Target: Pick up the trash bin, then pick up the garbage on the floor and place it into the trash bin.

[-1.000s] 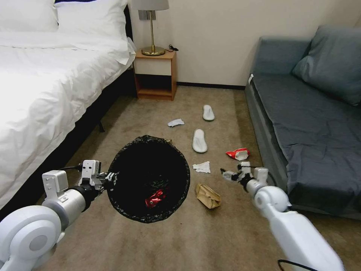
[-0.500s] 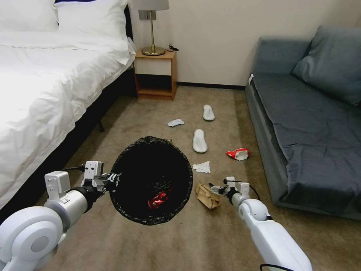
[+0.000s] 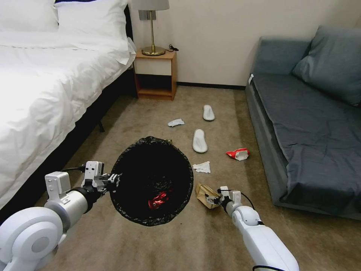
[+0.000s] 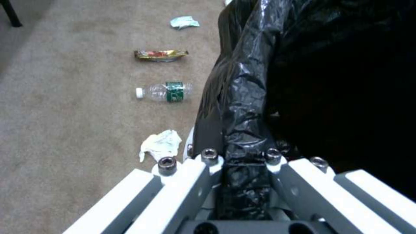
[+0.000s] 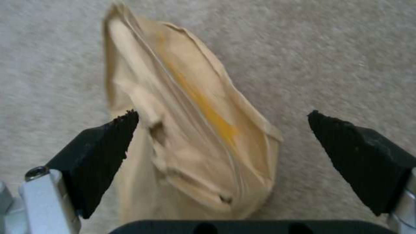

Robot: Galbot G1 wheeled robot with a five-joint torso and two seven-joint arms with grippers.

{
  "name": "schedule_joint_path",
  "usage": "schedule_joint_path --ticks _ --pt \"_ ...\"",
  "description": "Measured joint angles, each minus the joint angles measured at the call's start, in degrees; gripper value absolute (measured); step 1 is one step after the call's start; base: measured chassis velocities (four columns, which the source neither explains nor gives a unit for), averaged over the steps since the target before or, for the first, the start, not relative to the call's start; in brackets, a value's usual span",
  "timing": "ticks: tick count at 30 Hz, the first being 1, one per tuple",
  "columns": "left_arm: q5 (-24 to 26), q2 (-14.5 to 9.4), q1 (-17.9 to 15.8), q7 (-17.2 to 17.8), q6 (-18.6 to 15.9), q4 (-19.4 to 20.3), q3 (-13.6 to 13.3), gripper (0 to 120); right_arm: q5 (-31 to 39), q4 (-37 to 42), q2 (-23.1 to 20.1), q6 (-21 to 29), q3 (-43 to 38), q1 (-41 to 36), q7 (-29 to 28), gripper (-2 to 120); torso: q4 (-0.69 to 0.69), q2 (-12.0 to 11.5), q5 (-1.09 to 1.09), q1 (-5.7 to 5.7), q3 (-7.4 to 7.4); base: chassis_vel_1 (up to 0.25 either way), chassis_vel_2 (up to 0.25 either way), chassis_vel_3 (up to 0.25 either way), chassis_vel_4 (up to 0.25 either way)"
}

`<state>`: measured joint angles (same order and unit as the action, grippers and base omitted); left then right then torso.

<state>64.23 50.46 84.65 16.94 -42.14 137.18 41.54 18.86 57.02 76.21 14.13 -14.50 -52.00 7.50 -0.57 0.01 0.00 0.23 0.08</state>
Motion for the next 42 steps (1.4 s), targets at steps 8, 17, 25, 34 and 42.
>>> schedule_joint_path --ticks 8,17,25,34,42 --pt "-0.4 0.7 -0.1 0.0 0.0 0.0 -0.5 3 -2.2 -3.5 1.3 -1.6 -0.5 1.2 0.8 99 0.0 0.0 0.0 0.0 0.0 0.0 0.0 0.0 0.0" --pt "-0.6 1.0 -0.1 -0.1 0.0 -0.3 -0.3 3 -2.7 -4.7 2.5 -3.0 -0.1 1.3 0.8 82 0.01 0.0 0.0 0.0 0.0 0.0 0.0 0.0 0.0" --pt "-0.7 1.0 -0.4 -0.3 0.0 -0.7 -0.4 3 -2.4 -4.6 2.6 -3.8 0.4 1.4 0.5 56 0.0 0.0 0.0 0.0 0.0 0.0 0.0 0.0 0.0" --pt "-1.2 1.1 -0.7 -1.0 0.0 -1.0 -0.7 3 -0.2 -3.5 2.8 -3.8 1.4 2.3 -1.5 21 0.0 0.0 0.0 0.0 0.0 0.0 0.0 0.0 0.0" --pt "-1.3 1.0 -0.7 -0.9 0.0 -1.0 -0.7 3 -0.1 -1.6 2.7 -3.4 1.4 2.9 -2.7 1 0.01 0.0 0.0 0.0 0.0 0.0 0.0 0.0 0.0"
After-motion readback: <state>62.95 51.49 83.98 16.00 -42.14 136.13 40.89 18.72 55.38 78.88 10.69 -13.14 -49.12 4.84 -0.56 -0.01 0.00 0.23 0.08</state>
